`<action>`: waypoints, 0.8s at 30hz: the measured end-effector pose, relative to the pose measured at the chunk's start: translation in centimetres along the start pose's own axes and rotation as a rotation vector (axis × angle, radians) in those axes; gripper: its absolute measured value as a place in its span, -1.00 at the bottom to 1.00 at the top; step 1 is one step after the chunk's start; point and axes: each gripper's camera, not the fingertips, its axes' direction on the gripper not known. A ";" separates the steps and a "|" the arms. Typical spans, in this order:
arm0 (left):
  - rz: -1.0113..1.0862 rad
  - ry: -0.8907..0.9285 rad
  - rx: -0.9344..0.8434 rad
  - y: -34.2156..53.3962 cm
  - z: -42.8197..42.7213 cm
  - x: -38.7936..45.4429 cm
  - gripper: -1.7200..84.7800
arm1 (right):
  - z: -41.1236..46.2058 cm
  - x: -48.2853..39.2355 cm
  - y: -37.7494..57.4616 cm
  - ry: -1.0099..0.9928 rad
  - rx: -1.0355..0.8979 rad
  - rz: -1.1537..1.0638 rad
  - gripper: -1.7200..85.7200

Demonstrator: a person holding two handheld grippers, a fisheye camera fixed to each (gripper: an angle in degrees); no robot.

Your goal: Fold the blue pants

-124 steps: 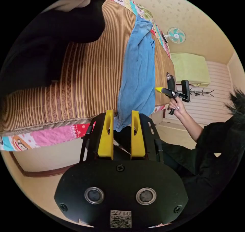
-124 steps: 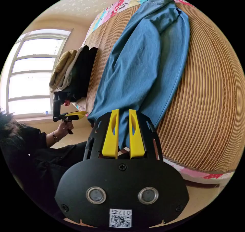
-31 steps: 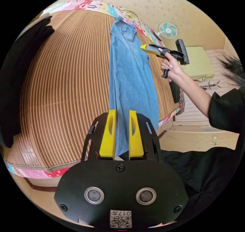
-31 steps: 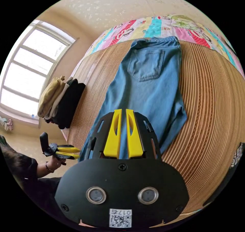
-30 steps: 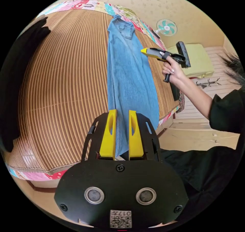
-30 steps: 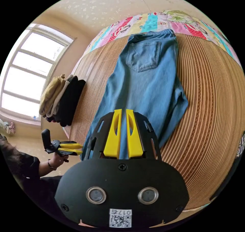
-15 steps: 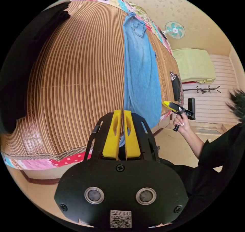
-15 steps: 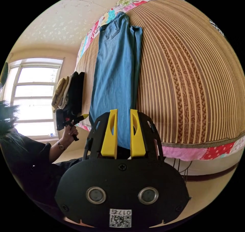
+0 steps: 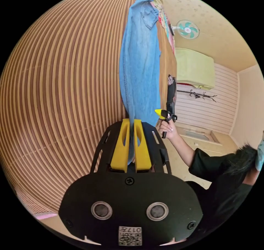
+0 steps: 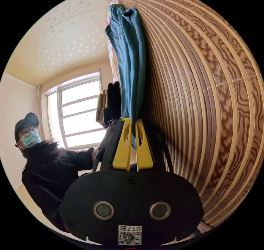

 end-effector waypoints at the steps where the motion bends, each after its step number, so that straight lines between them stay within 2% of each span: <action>1: 0.049 0.056 0.016 0.8 -0.8 1.0 -0.95 | -0.7 -2.0 1.0 -0.004 -0.008 -0.053 -0.91; 5: 0.223 0.235 0.096 4.5 -4.4 6.0 -0.97 | -3.7 -10.6 4.5 -0.102 0.000 -0.268 -0.92; 7: 0.331 0.378 0.218 6.9 -8.3 10.9 -0.97 | -6.7 -17.8 6.5 -0.203 0.043 -0.443 -0.92; 9: 0.451 0.437 0.269 8.1 -11.2 16.0 -0.97 | -8.5 -23.9 7.6 -0.256 0.037 -0.599 -0.92; 13: 0.768 0.364 0.358 10.5 -16.6 30.9 -0.97 | -11.8 -38.7 10.3 -0.235 0.019 -0.967 -0.93; 16: 0.951 0.343 0.443 11.7 -19.5 39.4 -0.97 | -13.9 -46.8 11.3 -0.246 0.018 -1.138 -0.93; 18: 1.021 0.316 0.504 12.0 -20.5 43.2 -0.97 | -14.8 -50.5 10.9 -0.220 0.021 -1.179 -0.93; 20: 1.004 0.259 0.571 11.3 -21.1 45.4 -0.97 | -15.5 -52.6 9.6 -0.137 0.048 -1.159 -0.93; 24: 0.827 0.125 0.628 5.4 -20.0 44.9 -0.97 | -15.1 -51.6 2.1 0.080 0.031 -0.957 -0.93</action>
